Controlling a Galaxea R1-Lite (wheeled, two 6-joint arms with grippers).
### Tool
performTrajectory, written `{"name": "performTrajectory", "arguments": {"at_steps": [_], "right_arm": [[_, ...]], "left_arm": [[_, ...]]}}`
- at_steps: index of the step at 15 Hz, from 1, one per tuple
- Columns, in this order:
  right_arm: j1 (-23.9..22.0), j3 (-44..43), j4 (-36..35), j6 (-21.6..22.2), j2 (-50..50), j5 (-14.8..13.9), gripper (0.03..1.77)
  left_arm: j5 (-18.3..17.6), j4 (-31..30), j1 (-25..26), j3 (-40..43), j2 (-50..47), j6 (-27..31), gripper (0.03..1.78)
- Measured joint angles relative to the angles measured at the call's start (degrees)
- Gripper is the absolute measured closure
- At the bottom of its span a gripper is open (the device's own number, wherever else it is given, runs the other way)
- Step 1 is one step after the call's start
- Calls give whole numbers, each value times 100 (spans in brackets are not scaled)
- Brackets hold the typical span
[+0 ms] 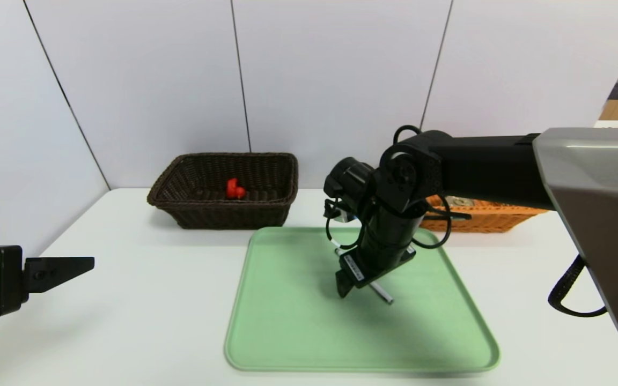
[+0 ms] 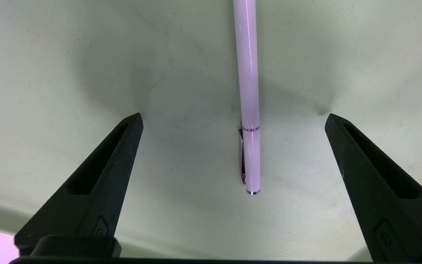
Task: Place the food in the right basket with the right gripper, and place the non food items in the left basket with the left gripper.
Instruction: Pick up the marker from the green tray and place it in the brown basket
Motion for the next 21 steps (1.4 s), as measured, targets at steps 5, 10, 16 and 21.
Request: {"name": "performTrajectory", "arguments": {"at_steps": [5, 10, 16, 21], "right_arm": [[0, 0, 0, 9, 33, 15, 81], [0, 0, -2, 18, 59, 35, 169], [9, -2, -15, 16, 78, 48, 169], [63, 4, 2, 85, -184, 59, 169]], "left_arm": [[0, 0, 2, 0, -1, -4, 12], [-2, 0, 0, 0, -23, 0, 12], [-2, 0, 0, -22, -28, 0, 12], [-9, 0, 0, -6, -23, 2, 12]]}}
